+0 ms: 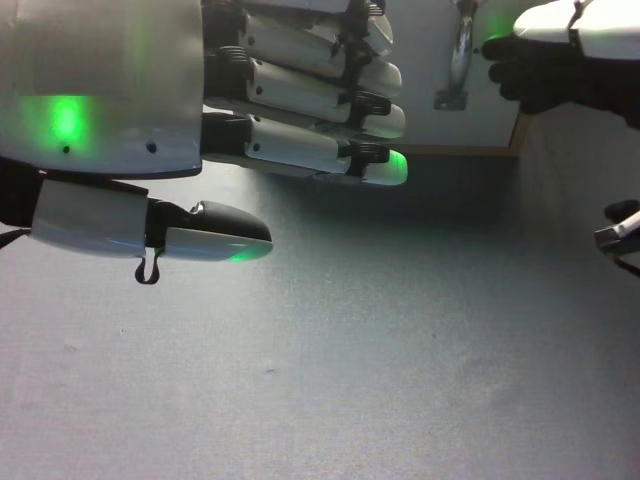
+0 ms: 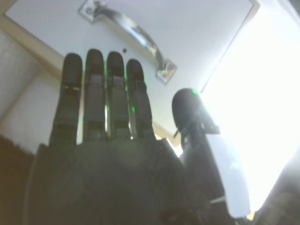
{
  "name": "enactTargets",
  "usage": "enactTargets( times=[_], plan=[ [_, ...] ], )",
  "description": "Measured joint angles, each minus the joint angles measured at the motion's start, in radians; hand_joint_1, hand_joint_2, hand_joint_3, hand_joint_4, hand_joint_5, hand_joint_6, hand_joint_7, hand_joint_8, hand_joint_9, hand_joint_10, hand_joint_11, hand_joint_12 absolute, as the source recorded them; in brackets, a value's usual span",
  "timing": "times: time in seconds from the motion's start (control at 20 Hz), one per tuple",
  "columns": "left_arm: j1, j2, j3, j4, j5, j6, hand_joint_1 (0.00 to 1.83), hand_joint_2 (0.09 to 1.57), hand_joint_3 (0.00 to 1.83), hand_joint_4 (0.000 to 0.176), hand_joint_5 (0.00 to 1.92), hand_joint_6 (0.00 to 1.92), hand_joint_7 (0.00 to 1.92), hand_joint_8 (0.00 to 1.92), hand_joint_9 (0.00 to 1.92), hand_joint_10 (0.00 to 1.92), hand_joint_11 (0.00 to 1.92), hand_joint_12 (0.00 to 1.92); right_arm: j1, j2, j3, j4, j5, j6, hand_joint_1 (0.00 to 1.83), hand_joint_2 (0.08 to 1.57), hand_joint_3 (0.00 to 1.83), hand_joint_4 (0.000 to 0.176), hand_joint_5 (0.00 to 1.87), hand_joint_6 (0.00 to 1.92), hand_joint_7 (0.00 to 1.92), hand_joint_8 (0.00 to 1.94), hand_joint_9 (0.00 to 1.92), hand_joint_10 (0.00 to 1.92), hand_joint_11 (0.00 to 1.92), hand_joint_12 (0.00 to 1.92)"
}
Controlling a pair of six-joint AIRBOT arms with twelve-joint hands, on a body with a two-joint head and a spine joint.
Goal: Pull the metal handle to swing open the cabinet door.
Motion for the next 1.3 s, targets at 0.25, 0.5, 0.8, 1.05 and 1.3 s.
enactTargets(
  times=[0.25,0.5,0.8,1.05,1.3],
  plan=[
    [0.000,0.000,0.000,0.000,0.000,0.000,0.00,1.57,0.03,0.000,0.45,0.00,0.47,0.00,0.44,0.00,0.10,0.77,0.000,-0.038,0.044,0.004,0.002,0.000,0.00,1.57,0.09,0.000,0.40,0.00,0.42,0.00,0.40,0.00,0.00,1.03],
    [0.000,0.000,0.000,0.000,0.000,0.000,0.00,1.57,0.03,0.000,0.45,0.00,0.47,0.00,0.44,0.00,0.10,0.77,0.000,-0.062,0.057,0.003,0.003,0.000,0.00,1.57,0.10,0.000,0.40,0.00,0.42,0.00,0.39,0.00,0.00,1.03],
    [0.000,0.000,0.000,0.000,0.000,0.000,0.00,1.57,0.03,0.000,0.45,0.00,0.47,0.00,0.45,0.00,0.10,0.79,0.000,-0.067,0.050,0.005,0.016,0.000,0.00,1.57,0.09,0.000,0.41,0.00,0.43,0.00,0.40,0.00,0.00,1.04],
    [0.000,0.000,0.000,0.000,0.000,0.000,0.00,1.57,0.03,0.000,0.45,0.00,0.47,0.00,0.44,0.00,0.10,0.79,0.000,-0.067,0.042,0.007,0.018,0.000,0.00,1.57,0.09,0.000,0.42,0.00,0.44,0.00,0.41,0.00,0.00,1.04],
    [0.000,0.000,0.000,0.000,0.000,0.000,0.00,1.57,0.03,0.000,0.44,0.00,0.47,0.00,0.45,0.00,0.11,0.80,-0.001,-0.056,0.014,-0.019,0.023,-0.001,0.00,1.57,0.10,0.000,0.40,0.00,0.42,0.00,0.39,0.00,0.00,1.02]
  ],
)
